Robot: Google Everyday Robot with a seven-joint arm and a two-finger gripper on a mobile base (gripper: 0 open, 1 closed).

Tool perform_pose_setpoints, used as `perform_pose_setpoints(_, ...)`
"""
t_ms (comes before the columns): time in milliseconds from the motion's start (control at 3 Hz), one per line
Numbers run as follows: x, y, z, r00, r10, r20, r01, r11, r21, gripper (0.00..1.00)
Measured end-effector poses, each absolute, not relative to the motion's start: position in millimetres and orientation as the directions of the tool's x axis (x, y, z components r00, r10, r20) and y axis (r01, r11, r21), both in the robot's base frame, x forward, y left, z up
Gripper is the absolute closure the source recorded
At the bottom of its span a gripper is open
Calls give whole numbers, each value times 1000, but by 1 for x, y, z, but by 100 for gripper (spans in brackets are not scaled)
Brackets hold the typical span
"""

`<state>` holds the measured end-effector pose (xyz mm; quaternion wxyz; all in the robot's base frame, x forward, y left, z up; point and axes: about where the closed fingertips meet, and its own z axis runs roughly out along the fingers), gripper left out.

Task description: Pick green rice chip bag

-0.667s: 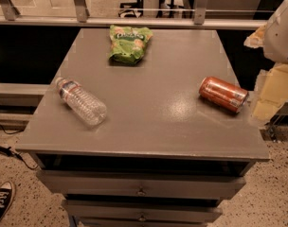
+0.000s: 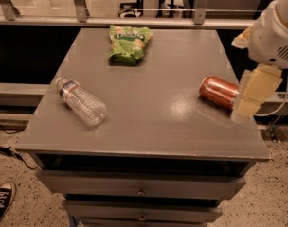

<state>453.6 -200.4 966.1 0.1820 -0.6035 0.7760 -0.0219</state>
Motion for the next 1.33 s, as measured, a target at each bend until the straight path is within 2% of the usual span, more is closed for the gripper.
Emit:
perform_pose_setpoints(667,551,-121,922,-157,-888,-431,-909,301,-289,0)
perform_pose_setpoints(1333,623,-69,920,-107,-818,-566,-863,359,-356,0)
